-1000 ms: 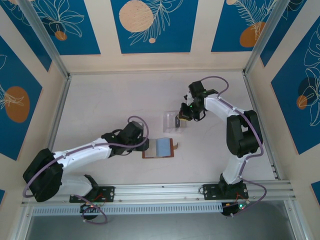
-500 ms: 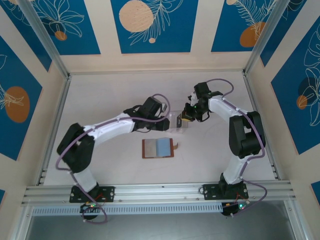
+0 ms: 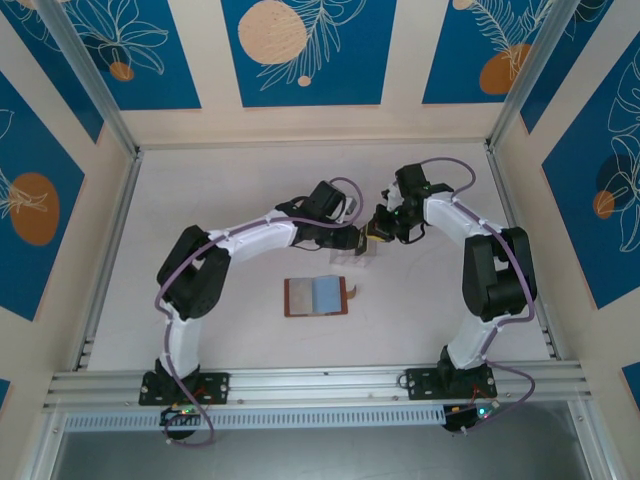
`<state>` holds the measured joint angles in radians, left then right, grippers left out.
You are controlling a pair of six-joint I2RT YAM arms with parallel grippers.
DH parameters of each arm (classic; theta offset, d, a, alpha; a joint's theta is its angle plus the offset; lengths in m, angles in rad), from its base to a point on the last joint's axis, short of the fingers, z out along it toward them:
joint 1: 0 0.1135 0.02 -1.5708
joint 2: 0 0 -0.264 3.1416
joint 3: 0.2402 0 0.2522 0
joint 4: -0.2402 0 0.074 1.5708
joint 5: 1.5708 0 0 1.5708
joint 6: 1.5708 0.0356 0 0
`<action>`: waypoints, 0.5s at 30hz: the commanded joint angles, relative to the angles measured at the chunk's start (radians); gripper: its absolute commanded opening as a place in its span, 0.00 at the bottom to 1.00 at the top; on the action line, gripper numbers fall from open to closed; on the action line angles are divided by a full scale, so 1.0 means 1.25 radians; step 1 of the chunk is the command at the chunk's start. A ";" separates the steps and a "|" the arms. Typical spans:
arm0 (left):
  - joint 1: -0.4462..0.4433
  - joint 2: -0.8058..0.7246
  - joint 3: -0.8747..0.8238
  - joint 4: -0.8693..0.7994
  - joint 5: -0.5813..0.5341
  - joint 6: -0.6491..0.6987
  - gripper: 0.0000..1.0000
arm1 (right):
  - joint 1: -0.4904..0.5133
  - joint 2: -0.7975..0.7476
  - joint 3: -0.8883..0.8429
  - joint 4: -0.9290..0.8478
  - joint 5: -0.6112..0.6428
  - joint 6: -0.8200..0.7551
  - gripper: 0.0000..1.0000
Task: Put the credit cards into the card holder
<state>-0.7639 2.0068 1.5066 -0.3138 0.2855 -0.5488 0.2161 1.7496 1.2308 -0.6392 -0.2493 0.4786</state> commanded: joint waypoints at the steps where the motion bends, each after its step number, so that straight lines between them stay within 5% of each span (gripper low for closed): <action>1: 0.007 0.019 0.028 0.017 0.038 -0.006 0.19 | -0.012 -0.027 -0.015 -0.007 -0.023 0.010 0.00; 15: 0.007 0.065 0.056 0.070 0.099 -0.032 0.08 | -0.025 -0.052 -0.031 0.001 -0.028 0.026 0.00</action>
<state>-0.7631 2.0792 1.5497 -0.2680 0.3595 -0.5739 0.1936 1.7264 1.2133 -0.6384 -0.2558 0.4980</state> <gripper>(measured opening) 0.078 0.066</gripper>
